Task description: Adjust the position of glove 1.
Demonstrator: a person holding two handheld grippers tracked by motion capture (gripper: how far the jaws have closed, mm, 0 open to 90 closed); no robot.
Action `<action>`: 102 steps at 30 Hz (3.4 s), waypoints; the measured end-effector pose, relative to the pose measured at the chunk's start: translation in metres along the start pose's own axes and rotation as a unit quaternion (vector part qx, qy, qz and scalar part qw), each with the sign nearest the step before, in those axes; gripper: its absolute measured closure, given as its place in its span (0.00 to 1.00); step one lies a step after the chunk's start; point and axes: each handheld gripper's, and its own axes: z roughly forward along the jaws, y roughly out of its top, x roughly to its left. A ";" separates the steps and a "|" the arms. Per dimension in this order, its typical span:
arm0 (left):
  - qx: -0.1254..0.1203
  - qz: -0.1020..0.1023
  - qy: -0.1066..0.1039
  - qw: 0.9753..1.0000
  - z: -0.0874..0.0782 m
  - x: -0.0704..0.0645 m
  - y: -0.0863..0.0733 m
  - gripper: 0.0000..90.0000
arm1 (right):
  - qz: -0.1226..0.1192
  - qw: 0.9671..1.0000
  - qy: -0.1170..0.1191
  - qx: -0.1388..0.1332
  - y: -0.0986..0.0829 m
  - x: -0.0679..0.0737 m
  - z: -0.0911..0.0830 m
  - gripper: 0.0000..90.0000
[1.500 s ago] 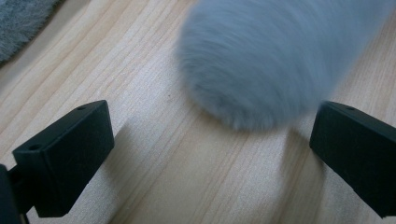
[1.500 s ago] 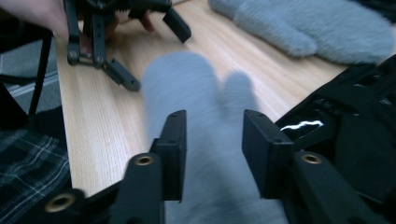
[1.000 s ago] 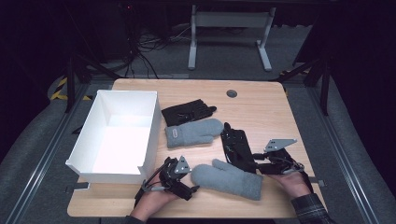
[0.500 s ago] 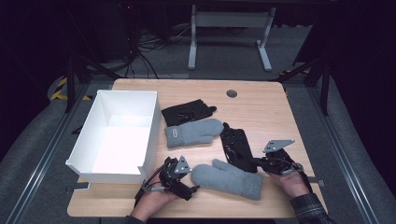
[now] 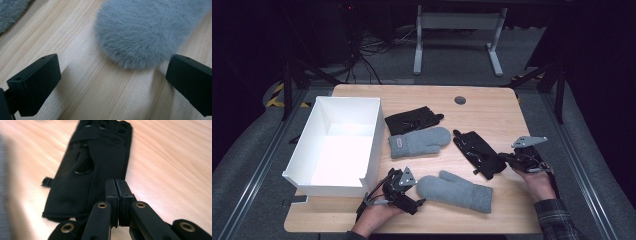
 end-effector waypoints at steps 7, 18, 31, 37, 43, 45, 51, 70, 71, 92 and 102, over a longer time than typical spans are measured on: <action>0.000 0.000 0.000 1.000 0.000 0.000 0.000 0.00 | 0.020 1.000 -0.023 -0.004 -0.008 -0.023 -0.001 0.84; 0.012 -0.017 -0.009 1.000 -0.019 -0.005 0.009 0.28 | -0.027 0.997 0.071 -0.015 -0.004 0.026 -0.015 1.00; 0.021 0.000 -0.095 0.995 -0.020 -0.027 0.019 1.00 | -0.072 0.989 0.130 0.016 -0.012 0.061 0.001 1.00; 0.030 -0.001 -0.092 0.995 -0.011 -0.026 0.027 1.00 | -0.094 0.984 0.148 0.035 -0.012 0.073 0.009 1.00; 0.021 -0.020 -0.081 0.996 -0.006 -0.013 0.034 1.00 | -0.104 0.981 0.162 0.037 -0.012 0.078 0.009 1.00; 0.021 -0.026 -0.079 0.996 -0.004 -0.008 0.037 1.00 | -0.105 0.980 0.167 0.038 -0.011 0.079 0.008 1.00; 0.022 -0.033 -0.074 0.996 0.002 0.003 0.044 1.00 | -0.113 0.976 0.183 0.042 -0.013 0.090 0.009 1.00; 0.013 -0.044 -0.064 0.997 0.018 0.014 0.071 1.00 | -0.160 0.956 0.244 0.032 -0.003 0.133 0.021 1.00; 0.011 -0.044 -0.065 0.997 0.019 0.014 0.072 1.00 | -0.163 0.955 0.245 0.031 -0.002 0.135 0.021 1.00; 0.013 -0.029 -0.076 0.997 0.035 0.007 0.089 1.00 | -0.197 0.942 0.272 0.000 0.019 0.185 0.043 1.00; 0.010 -0.024 -0.068 0.997 0.029 0.008 0.087 0.99 | -0.193 0.944 0.268 -0.020 0.020 0.182 0.035 0.93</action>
